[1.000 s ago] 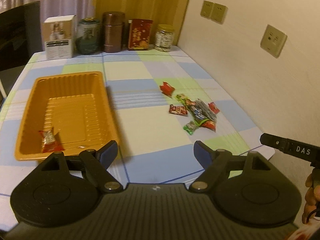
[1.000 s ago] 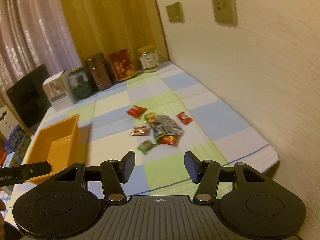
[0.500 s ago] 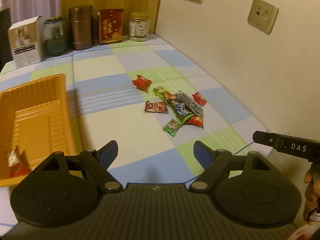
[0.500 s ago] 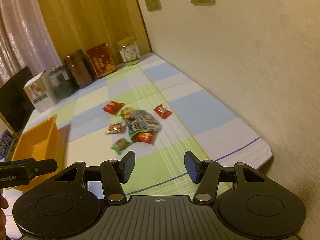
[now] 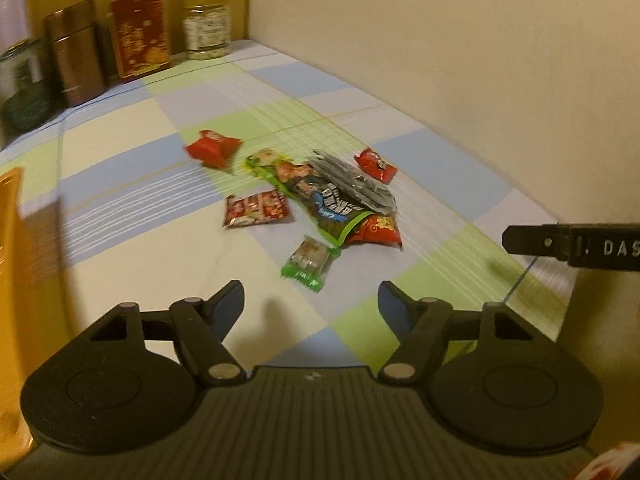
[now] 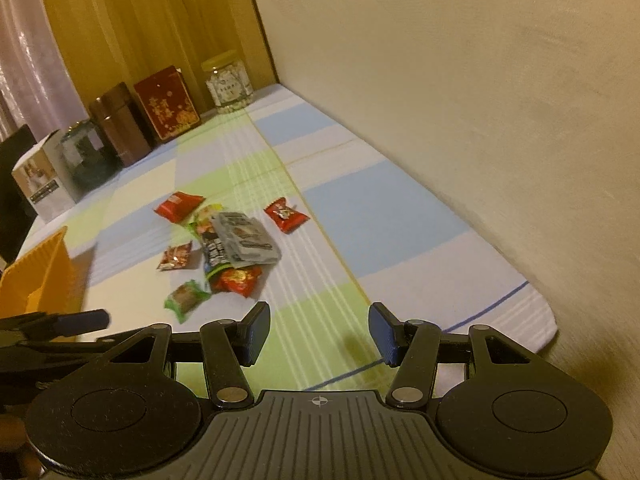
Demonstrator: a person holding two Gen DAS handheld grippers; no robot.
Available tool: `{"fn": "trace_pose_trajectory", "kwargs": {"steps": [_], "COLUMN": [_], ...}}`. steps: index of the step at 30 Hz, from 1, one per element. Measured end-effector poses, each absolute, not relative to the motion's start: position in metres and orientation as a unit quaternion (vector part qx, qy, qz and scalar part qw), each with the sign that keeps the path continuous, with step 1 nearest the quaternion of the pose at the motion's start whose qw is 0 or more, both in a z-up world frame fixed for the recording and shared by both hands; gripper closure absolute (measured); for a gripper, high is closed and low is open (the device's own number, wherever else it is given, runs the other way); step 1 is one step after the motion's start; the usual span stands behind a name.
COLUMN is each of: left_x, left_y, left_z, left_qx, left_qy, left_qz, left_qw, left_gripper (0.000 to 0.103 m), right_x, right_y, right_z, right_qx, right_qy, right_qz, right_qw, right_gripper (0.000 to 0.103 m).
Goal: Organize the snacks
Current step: 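Grasp the green-wrapped snack with the left tool while the right tool grasps the grey printed packet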
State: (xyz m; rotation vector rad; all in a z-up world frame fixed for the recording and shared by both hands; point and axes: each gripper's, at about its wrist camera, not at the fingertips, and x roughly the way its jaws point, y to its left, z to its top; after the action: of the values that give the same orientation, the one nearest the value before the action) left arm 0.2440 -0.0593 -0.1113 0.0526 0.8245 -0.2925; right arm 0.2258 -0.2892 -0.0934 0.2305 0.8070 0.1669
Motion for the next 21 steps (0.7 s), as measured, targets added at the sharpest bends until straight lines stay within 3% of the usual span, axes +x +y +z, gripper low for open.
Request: {"fn": "trace_pose_trajectory", "kwargs": {"steps": [7, 9, 14, 21], "left_x": [0.272, 0.277, 0.281, 0.274], "left_y": [-0.066, -0.067, -0.063, -0.048], "left_z": [-0.132, -0.136, -0.139, -0.131], "left_qx": [0.047, 0.053, 0.05, 0.02], "left_qy": [0.386, 0.39, 0.389, 0.387], "left_qz": [-0.167, -0.17, -0.166, -0.142], "left_qw": [0.906, 0.904, 0.905, 0.911], "left_gripper": [0.049, 0.061, 0.078, 0.082], "right_x": [0.245, 0.249, 0.258, 0.274], "right_y": [-0.285, -0.283, -0.279, -0.266], "right_z": [-0.108, -0.111, -0.114, -0.111], "right_qx": [0.108, 0.107, 0.105, 0.092], "right_qy": [0.397, 0.397, 0.396, 0.381], "right_qz": [0.083, 0.084, 0.089, 0.13], "right_qw": [0.908, 0.908, 0.908, 0.911], "right_gripper": [0.048, 0.048, 0.048, 0.048]}}
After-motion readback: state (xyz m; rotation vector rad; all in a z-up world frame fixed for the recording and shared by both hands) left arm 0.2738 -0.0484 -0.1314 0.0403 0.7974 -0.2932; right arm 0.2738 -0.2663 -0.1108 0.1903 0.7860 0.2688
